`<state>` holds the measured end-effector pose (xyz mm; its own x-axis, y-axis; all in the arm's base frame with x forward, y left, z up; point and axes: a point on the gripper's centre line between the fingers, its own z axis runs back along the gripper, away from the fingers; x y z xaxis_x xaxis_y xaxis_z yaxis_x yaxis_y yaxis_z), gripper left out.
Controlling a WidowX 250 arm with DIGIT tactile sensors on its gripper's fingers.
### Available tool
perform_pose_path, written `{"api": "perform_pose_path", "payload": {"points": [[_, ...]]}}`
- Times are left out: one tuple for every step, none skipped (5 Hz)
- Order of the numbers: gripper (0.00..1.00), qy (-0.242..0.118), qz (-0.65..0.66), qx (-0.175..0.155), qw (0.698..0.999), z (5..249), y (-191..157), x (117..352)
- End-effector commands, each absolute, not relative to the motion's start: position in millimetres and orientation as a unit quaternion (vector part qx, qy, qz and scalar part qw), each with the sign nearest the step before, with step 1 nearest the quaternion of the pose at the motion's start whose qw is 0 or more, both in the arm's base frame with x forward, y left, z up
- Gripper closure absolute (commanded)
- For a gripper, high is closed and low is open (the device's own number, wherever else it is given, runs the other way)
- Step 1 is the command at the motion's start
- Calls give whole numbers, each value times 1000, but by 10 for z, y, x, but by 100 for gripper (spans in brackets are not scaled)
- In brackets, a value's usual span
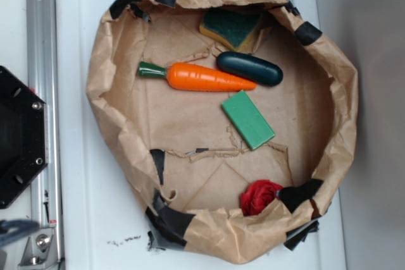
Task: Grab the carrot.
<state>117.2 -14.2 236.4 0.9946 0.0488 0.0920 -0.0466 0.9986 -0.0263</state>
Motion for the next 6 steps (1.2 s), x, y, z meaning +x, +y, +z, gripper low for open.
{"api": "perform_pose_path", "payload": {"points": [[0, -46, 24, -12, 999, 2364, -142, 1172], [0, -71, 24, -12, 997, 2019, -15, 1672], [0, -74, 15, -10, 997, 1617, 40, 2176], [0, -83, -16, 6, 996, 1197, 91, 2560], [0, -55, -19, 17, 998, 932, 199, 2618], [0, -26, -59, 48, 997, 555, 286, 2558]]}}
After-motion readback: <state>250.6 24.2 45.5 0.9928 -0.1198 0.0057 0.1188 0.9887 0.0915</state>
